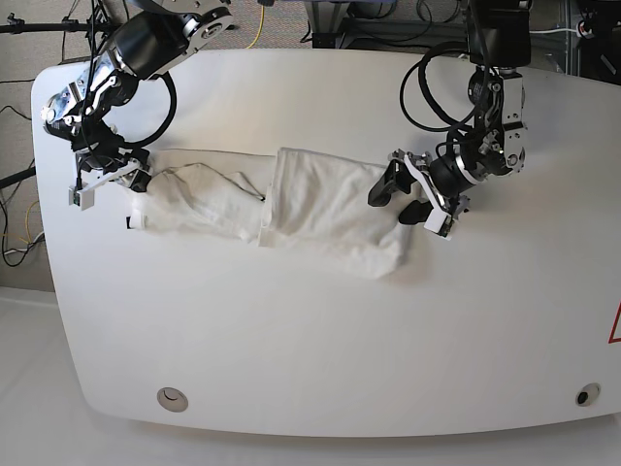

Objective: Fold the T-shirt properly

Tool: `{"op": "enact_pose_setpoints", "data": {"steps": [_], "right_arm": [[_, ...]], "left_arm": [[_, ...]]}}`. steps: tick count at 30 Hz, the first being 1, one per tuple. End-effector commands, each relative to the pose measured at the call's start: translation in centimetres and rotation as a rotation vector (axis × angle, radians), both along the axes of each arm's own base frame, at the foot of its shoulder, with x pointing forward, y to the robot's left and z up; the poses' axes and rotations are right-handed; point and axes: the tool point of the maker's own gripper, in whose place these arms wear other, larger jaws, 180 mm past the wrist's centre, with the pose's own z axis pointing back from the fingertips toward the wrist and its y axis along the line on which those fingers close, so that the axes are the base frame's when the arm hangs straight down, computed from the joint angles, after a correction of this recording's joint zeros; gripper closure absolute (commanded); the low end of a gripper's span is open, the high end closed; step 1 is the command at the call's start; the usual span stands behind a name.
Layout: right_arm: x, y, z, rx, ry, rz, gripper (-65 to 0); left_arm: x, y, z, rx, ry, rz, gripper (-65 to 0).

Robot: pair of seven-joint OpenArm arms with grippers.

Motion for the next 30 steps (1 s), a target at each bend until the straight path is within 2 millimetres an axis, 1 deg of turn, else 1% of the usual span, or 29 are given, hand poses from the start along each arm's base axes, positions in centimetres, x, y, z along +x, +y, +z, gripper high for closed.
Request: {"op": "enact_pose_setpoints", "data": {"steps": [1, 3, 6, 7, 10, 15, 19, 22, 23, 25, 26, 28, 29, 30], "right_arm": [[0.0, 0.1, -0.1, 0.0, 0.019, 0.01, -34.4], [-0.1, 0.4, -0.2, 0.006, 0.026, 0.014, -34.4], [0.1, 1.6, -0.5, 0.027, 0.038, 0.035, -34.4], [0.1, 1.7, -0.5, 0.027, 0.038, 0.038, -34.4], [0.8, 2.9, -0.4, 0.033, 0.034, 0.069, -34.4], [1.4, 3.9, -0.2, 0.049, 0.015, 0.102, -34.4], [2.1, 4.8, 0.3, 0.077, -0.024, 0.121, -33.9], [2.2, 4.9, 0.5, 0.083, -0.034, 0.123, -32.9], [2.2, 4.9, 0.4, 0.082, -0.032, 0.123, -30.7], [2.3, 4.7, 0.5, 0.078, -0.037, 0.121, -23.4], [2.3, 4.7, 0.5, 0.077, -0.037, 0.12, -16.1], [2.3, 4.6, 0.5, 0.076, -0.037, 0.121, -3.9], [2.3, 4.6, 0.5, 0.076, -0.037, 0.121, 0.0], [2.3, 4.6, 0.5, 0.076, -0.037, 0.121, 0.0]], "left_arm": [[-1.0, 0.6, -1.5, 0.077, 0.061, -0.024, -40.9], [-1.0, 0.6, -1.5, 0.077, 0.061, -0.024, -40.9], [-1.0, 0.6, -1.5, 0.077, 0.061, -0.024, -40.9], [-1.0, 0.6, -1.5, 0.077, 0.061, -0.024, -40.9], [-1.0, 0.6, -1.5, 0.077, 0.061, -0.024, -40.9], [-0.9, 0.6, -1.4, 0.077, 0.059, -0.024, -40.9], [-0.8, 0.6, -1.4, 0.077, 0.057, -0.024, -40.9], [-0.8, 0.6, -1.4, 0.077, 0.057, -0.024, -40.9], [-0.8, 0.6, -1.3, 0.077, 0.056, -0.024, -40.9], [-0.8, 0.6, -1.3, 0.077, 0.056, -0.024, -40.9], [-0.8, 0.6, -1.3, 0.077, 0.056, -0.024, -40.9], [-0.8, 0.6, -1.3, 0.077, 0.056, -0.024, -40.9], [-0.8, 0.6, -1.3, 0.077, 0.056, -0.024, -40.9], [-0.8, 0.6, -1.3, 0.077, 0.056, -0.024, -40.9]]}}
